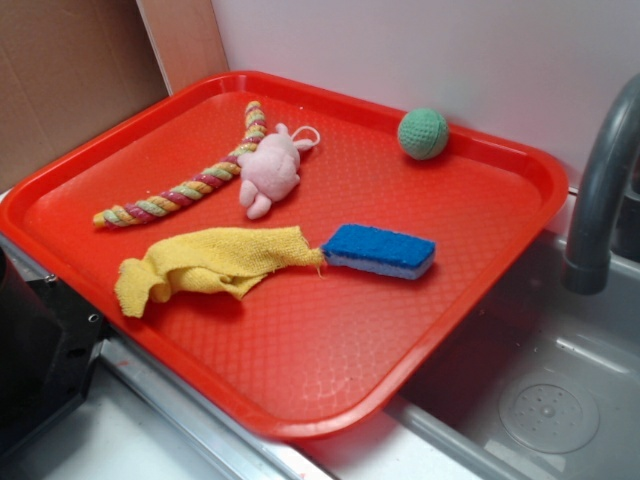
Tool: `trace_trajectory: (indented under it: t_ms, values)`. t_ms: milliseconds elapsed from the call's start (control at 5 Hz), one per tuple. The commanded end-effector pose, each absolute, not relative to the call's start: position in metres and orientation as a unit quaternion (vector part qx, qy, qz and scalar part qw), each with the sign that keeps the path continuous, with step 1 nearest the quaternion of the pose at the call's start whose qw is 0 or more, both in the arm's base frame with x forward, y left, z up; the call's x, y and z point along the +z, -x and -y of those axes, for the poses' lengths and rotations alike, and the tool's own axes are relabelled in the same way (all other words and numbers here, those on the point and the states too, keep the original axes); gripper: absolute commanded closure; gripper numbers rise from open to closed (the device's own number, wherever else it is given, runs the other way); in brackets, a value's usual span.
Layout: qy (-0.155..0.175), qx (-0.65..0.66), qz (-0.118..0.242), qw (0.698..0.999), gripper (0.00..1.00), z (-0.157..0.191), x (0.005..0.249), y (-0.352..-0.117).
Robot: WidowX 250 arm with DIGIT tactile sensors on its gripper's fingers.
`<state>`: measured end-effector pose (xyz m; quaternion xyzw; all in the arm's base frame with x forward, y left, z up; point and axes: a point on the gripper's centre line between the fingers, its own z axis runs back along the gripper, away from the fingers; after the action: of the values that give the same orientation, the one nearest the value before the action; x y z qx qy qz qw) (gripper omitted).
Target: Grab the blue sponge.
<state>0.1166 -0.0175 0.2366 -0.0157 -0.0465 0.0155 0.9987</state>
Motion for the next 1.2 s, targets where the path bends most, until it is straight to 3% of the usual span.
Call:
trace_trajectory:
  t_ms: [0, 200, 400, 600, 800, 1000]
  values:
    - [0.016, 0.015, 0.047, 0.999, 0.0, 0.017, 0.237, -0.117]
    - [0.012, -0.109, 0.026, 0.994, 0.0, 0.039, 0.213, -0.167]
    - [-0.018, -0.207, 0.001, 0.978, 0.0, 0.064, 0.199, -0.211]
    - [-0.012, -0.327, 0.035, 0.944, 0.0, 0.095, 0.163, -0.252]
    - [0.003, -0.425, 0.053, 0.904, 0.0, 0.114, 0.133, -0.253]
    - [0.016, -0.534, 0.043, 0.844, 0.0, 0.151, 0.109, -0.229]
